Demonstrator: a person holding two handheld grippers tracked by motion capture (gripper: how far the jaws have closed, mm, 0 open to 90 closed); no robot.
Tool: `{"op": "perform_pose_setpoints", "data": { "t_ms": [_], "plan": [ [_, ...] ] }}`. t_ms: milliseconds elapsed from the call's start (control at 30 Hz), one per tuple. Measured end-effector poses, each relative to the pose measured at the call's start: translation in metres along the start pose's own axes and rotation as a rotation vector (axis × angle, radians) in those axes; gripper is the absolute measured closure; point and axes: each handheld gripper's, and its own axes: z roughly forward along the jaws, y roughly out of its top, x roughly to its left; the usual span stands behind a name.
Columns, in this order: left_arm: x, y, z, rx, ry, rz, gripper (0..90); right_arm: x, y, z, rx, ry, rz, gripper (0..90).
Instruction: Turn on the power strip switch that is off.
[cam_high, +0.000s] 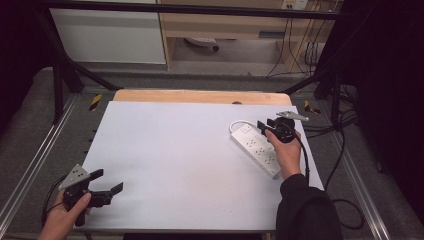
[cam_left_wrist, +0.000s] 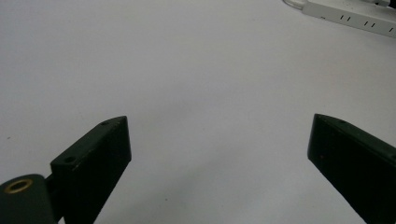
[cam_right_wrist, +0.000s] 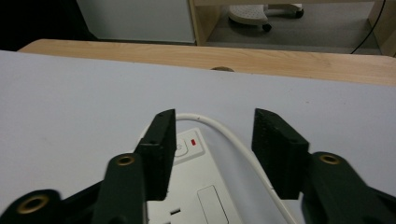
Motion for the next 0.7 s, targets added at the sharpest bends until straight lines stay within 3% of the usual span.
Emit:
{"op": "perform_pose_setpoints", "data": {
  "t_ms": [367, 700],
  "plan": [
    [0.0, 0.0, 0.001, 0.005, -0.001, 0.002, 6.3, -0.003, -0.01, 0.008, 0.046, 0.0, 0.001, 79.4],
    [0.0, -0.001, 0.001, 0.01, -0.003, 0.004, 6.3, -0.002, -0.017, 0.012, 0.078, 0.004, -0.008, 88.5]
  ]
}}
